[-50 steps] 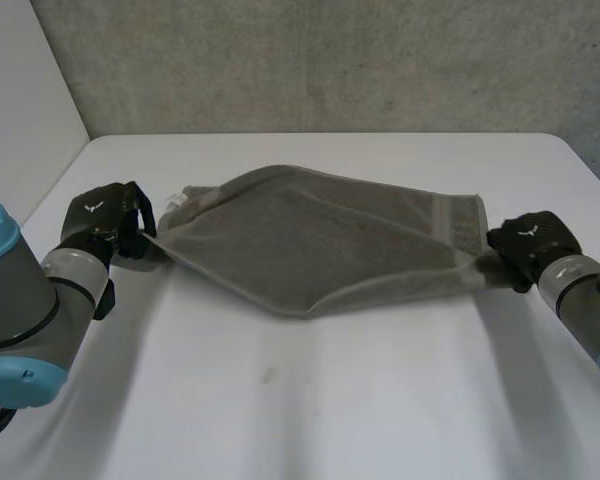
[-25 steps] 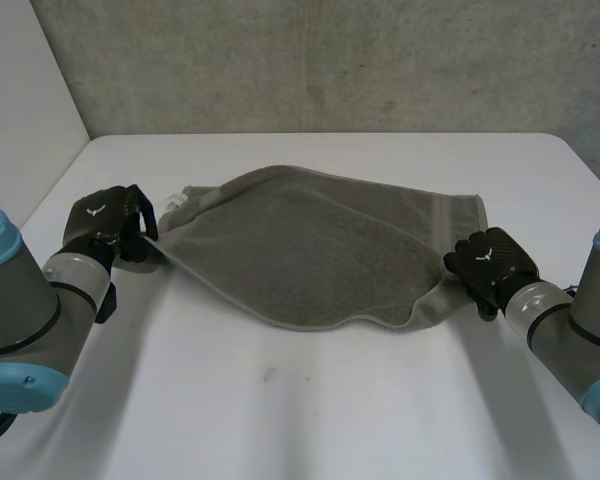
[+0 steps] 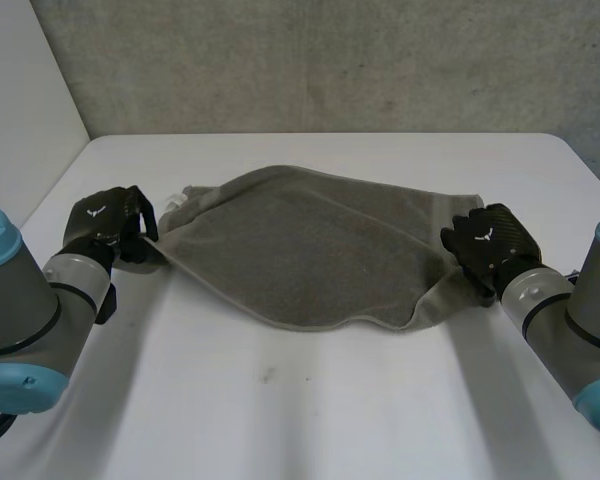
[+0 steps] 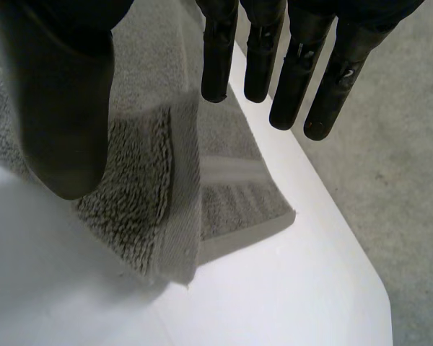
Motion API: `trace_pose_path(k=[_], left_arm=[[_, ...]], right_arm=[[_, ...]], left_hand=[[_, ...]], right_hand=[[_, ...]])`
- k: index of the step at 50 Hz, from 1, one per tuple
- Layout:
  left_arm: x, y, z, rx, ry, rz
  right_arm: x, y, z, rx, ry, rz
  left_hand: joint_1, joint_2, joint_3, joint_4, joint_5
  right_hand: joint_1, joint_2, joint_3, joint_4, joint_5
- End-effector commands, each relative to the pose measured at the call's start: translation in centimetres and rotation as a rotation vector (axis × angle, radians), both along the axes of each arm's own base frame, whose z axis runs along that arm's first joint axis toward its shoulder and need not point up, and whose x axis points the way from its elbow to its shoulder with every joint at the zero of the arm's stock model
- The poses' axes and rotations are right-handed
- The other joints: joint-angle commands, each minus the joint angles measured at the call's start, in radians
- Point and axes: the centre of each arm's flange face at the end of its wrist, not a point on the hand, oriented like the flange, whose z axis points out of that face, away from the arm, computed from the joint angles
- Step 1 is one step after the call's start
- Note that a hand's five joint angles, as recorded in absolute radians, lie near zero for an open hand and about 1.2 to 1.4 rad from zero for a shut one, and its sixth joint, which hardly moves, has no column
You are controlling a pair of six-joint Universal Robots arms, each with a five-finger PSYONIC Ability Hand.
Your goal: Fold the towel.
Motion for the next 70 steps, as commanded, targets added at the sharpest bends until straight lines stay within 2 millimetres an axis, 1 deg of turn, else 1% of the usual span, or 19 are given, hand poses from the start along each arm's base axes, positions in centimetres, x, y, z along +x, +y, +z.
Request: trace_pose_path(k=[1,16,28,37,43,45,47,48,50,51,52,54,57,60,65,67,68,69,70], left_arm=[[0.0,0.0,0.0,0.000,0.000,0.000],[0.0,0.0,0.0,0.000,0.000,0.000],[0.0,0.0,0.0,0.000,0.000,0.000],[0.0,0.0,0.0,0.001,-0.002,0.000],[0.1,0.0,0.6,-0.016,-0.007,0.000],[0.1,0.2,1.4,-0.040,-0.022,-0.001],[0.2,0.5,3.9,-0.129,-0.072,-0.003],[0.2,0.5,4.0,-0.130,-0.073,-0.003],[0.3,0.8,5.2,-0.175,-0.098,-0.002],[0.5,1.1,7.1,-0.236,-0.118,0.004],[0.5,1.1,7.1,-0.237,-0.118,0.004],[1.2,2.2,12.0,-0.394,-0.132,0.033],[1.4,2.9,13.7,-0.446,-0.130,0.041],[1.6,5.2,17.6,-0.550,-0.112,0.046],[1.8,6.7,18.8,-0.528,-0.132,0.040],[1.7,6.3,17.7,-0.461,-0.172,0.029],[1.5,5.6,16.3,-0.391,-0.216,0.020],[1.3,4.6,14.4,-0.309,-0.268,0.006],[1.3,4.6,14.3,-0.308,-0.269,0.006]], right_arm=[[-0.1,-0.6,-0.9,0.042,0.016,-0.033],[1.9,-0.3,-1.6,0.141,-0.021,0.000],[1.8,-1.1,-2.3,0.140,0.002,-0.046],[1.8,-1.0,-1.7,0.123,0.000,-0.044],[1.5,0.1,2.7,0.027,-0.054,-0.040],[1.3,0.5,4.2,-0.012,-0.071,-0.034],[0.9,1.0,7.0,-0.089,-0.100,-0.036],[0.9,1.0,7.1,-0.089,-0.100,-0.036],[0.3,2.1,11.5,-0.215,-0.141,-0.039],[0.3,2.1,11.5,-0.215,-0.141,-0.039],[0.3,2.1,11.5,-0.215,-0.141,-0.039],[-0.5,4.4,17.6,-0.374,-0.188,-0.033],[-0.9,5.5,20.1,-0.410,-0.203,-0.032],[-1.7,6.2,23.2,-0.397,-0.203,-0.048],[-3.0,6.4,24.3,-0.341,-0.156,-0.086],[-3.5,5.1,23.2,-0.255,-0.112,-0.111],[-3.9,2.8,20.7,-0.134,-0.054,-0.131],[-3.9,2.8,20.6,-0.133,-0.053,-0.131],[-3.9,1.6,18.8,-0.052,-0.014,-0.127]], left_hand=[[0.187,0.178,0.178,0.177,0.191],[0.187,0.178,0.178,0.177,0.191],[0.187,0.178,0.178,0.177,0.191],[0.187,0.178,0.178,0.177,0.191],[0.187,0.178,0.178,0.177,0.191],[0.187,0.178,0.178,0.177,0.191],[0.187,0.178,0.178,0.177,0.191],[0.187,0.178,0.178,0.177,0.191],[0.187,0.178,0.178,0.177,0.191],[0.187,0.178,0.178,0.177,0.191],[0.187,0.178,0.178,0.177,0.191],[0.187,0.178,0.178,0.177,0.191],[0.187,0.178,0.178,0.177,0.191],[0.187,0.178,0.178,0.177,0.191],[0.187,0.178,0.178,0.177,0.191],[0.187,0.178,0.178,0.177,0.191],[0.187,0.178,0.178,0.177,0.191],[0.187,0.178,0.178,0.177,0.191],[0.187,0.178,0.178,0.177,0.191]], right_hand=[[-0.010,-0.012,-0.011,-0.009,0.022],[0.148,0.146,0.148,0.150,0.180],[0.310,0.308,0.309,0.312,0.342],[0.934,0.932,0.934,0.936,0.966],[0.934,0.932,0.934,0.936,0.966],[0.934,0.932,0.934,0.936,0.966],[0.934,0.932,0.934,0.936,0.966],[0.934,0.932,0.934,0.936,0.966],[0.934,0.932,0.934,0.936,0.966],[0.934,0.932,0.934,0.936,0.966],[0.934,0.932,0.934,0.936,0.966],[0.934,0.932,0.934,0.936,0.966],[0.934,0.932,0.934,0.936,0.966],[0.934,0.932,0.934,0.936,0.966],[0.934,0.932,0.934,0.936,0.966],[0.934,0.932,0.934,0.936,0.966],[0.934,0.932,0.934,0.936,0.966],[0.934,0.932,0.934,0.936,0.966],[0.934,0.932,0.934,0.936,0.966]])
